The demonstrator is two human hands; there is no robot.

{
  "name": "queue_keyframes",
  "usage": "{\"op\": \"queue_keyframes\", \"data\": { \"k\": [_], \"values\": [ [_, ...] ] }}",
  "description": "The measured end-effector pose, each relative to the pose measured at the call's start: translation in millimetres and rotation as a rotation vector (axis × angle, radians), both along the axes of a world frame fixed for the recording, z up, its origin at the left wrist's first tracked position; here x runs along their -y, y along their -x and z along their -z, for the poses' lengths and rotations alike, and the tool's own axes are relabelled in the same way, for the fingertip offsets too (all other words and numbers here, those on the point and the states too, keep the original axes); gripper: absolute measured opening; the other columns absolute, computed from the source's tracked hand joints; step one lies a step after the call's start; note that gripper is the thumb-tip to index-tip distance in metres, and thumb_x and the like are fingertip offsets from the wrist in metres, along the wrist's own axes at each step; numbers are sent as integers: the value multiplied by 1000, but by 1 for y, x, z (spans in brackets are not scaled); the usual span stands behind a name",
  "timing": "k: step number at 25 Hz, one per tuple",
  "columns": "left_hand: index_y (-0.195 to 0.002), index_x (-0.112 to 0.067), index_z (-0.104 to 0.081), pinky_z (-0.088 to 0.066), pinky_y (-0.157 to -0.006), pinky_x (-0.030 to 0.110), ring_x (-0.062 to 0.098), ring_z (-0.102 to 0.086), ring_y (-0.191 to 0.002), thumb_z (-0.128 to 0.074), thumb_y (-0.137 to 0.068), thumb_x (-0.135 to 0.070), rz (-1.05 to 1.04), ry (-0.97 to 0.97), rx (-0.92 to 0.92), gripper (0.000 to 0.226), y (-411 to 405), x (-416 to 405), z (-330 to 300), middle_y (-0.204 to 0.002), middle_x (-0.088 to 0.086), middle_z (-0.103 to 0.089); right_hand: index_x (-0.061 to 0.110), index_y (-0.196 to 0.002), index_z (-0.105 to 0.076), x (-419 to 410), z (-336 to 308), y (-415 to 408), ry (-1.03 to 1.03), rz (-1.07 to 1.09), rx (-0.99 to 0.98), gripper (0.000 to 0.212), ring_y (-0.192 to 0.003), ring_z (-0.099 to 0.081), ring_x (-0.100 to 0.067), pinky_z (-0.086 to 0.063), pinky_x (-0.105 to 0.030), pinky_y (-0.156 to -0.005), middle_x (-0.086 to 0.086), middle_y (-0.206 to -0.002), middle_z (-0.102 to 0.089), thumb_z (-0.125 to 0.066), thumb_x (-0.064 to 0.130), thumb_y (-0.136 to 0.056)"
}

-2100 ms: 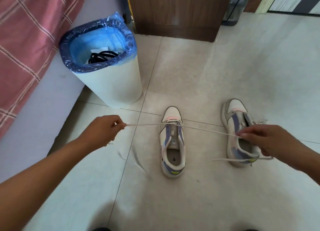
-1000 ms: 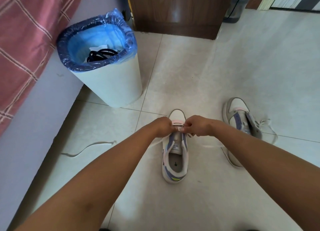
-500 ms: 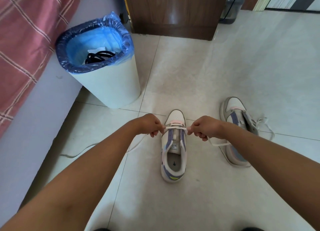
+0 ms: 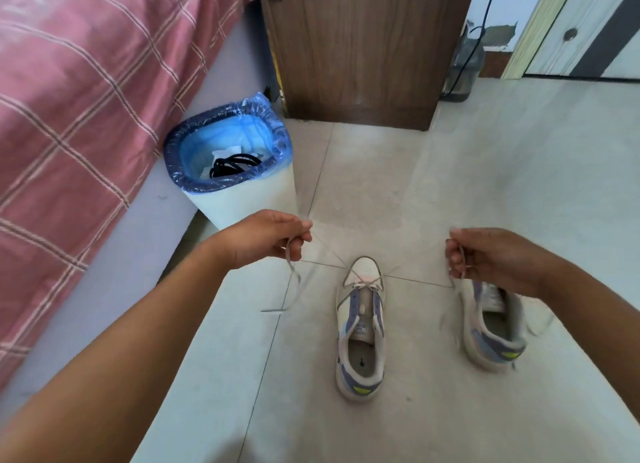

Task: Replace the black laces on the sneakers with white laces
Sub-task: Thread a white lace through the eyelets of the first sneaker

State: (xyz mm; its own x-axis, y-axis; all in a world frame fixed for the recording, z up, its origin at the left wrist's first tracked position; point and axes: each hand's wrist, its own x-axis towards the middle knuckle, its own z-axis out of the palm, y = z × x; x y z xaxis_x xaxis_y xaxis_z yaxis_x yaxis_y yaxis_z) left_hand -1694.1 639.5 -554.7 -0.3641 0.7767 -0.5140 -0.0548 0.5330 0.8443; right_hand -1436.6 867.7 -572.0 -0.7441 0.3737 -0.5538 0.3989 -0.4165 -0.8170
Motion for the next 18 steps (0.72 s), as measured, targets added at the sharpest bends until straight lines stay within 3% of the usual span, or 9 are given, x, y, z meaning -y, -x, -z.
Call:
{"op": "queue_keyframes", "data": {
  "k": [4,9,11,12,13,15,18],
  "values": [
    [-63,-18,-71,-53,-75,30,16,-59,-59,-61,-76,-32,-62,-200,35,22,5,4,-47,-54,-1,-54,15,-60,-62,-15,-53,-9,32,90,-221,25,-54,-51,-14,-55,-28,-58,-3,-61,-49,-75,36,-62],
    [-61,-16,-69,-54,-68,28,13,-54,-51,-55,-81,-26,-210,-451,88,26,10,5,-94,-51,-2,-50,20,-56,-60,-39,-96,-6,-5,236,-443,23,-49,-48,-10,-56,-27,-62,4,-57,-46,-63,40,-69],
    [-61,-16,-66,-55,-66,27,13,-54,-49,-53,-85,-25,-264,-521,96,29,13,8,-108,-51,-2,-48,12,-78,-65,-42,-120,-1,203,213,-554,33,-67,-57,-16,-50,-37,-89,-5,-73,-56,-45,33,-92],
    [-61,-16,-65,-54,-65,26,13,-54,-49,-52,-86,-24,-287,-546,86,30,13,10,-114,-51,-2,-47,6,-91,-63,-45,-115,0,171,274,-553,44,-79,-58,-19,-40,-41,-101,-11,-84,-58,-29,32,-101],
    [-60,-16,-65,-54,-65,26,14,-54,-49,-53,-86,-26,-312,-568,69,30,14,11,-121,-51,-2,-47,7,-91,-63,-45,-115,3,153,346,-578,51,-79,-58,-19,-40,-41,-101,-11,-84,-59,-21,34,-104],
    [-60,-17,-66,-53,-63,26,14,-53,-50,-54,-83,-28,-370,-631,88,29,12,16,-132,-51,-2,-45,16,-74,-65,-57,-125,2,259,348,-680,55,-61,-57,-12,-54,-34,-79,0,-67,-56,-23,35,-104],
    [-59,-19,-66,-53,-55,22,9,-51,-51,-49,-85,-29,-459,-770,133,33,20,31,-157,-52,-6,-43,9,-91,-66,-28,-151,10,-26,307,-727,47,-78,-59,-18,-44,-37,-98,-8,-82,-60,-26,30,-102]
  ]
}}
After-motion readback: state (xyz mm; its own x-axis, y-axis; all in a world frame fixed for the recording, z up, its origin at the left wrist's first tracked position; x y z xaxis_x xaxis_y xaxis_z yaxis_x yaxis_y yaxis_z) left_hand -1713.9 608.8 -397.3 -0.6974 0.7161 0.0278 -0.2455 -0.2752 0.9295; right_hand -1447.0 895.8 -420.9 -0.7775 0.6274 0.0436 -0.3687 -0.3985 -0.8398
